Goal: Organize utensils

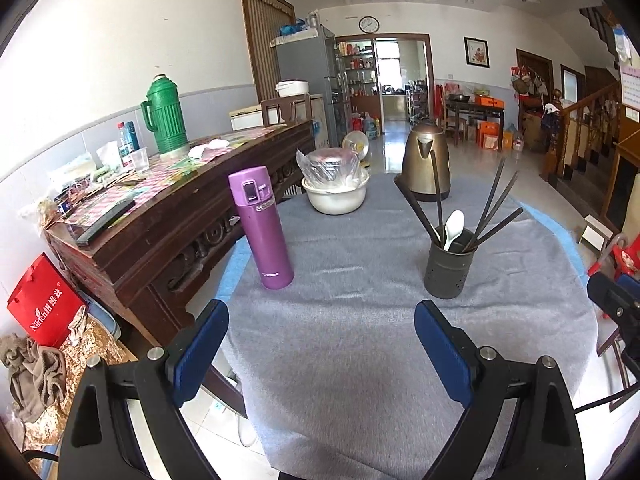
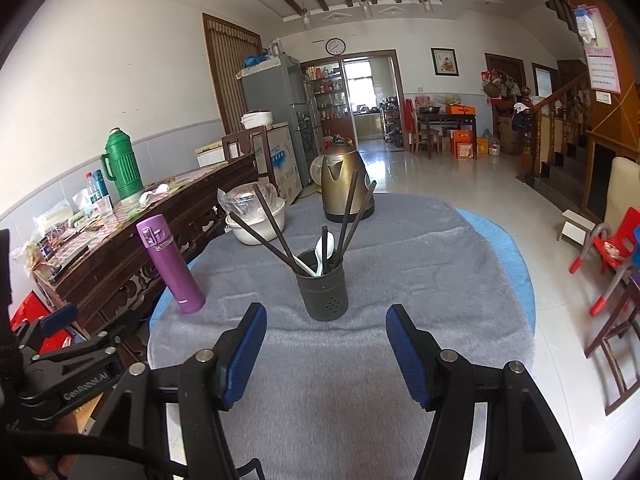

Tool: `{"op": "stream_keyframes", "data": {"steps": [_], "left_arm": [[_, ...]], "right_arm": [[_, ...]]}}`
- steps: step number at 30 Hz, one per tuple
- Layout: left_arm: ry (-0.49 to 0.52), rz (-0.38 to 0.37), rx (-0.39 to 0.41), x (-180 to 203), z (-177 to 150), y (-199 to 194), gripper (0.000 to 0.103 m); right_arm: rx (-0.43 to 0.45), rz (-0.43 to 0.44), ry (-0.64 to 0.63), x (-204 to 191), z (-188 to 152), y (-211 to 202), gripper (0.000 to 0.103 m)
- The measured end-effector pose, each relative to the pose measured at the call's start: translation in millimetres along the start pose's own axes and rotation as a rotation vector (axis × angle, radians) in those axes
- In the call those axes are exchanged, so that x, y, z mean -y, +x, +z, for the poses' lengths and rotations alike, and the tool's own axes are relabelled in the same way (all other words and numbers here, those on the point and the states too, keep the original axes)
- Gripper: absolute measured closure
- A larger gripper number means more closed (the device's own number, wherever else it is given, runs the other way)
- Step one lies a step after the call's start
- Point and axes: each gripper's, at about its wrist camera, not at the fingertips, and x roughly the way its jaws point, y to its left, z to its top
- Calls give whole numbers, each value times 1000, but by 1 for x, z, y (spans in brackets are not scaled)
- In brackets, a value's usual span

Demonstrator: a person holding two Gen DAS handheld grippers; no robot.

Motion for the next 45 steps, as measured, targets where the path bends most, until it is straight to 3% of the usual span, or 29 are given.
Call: {"op": "stream_keyframes", "data": {"steps": [9, 45], "left_arm": [[-2, 25, 18, -10, 1, -14, 9], [-18, -2, 24, -20, 40, 11, 9]], "right_arm": [[-2, 0, -13, -7, 1, -10, 37], [-36, -79, -64, -22, 27, 22, 37]]}}
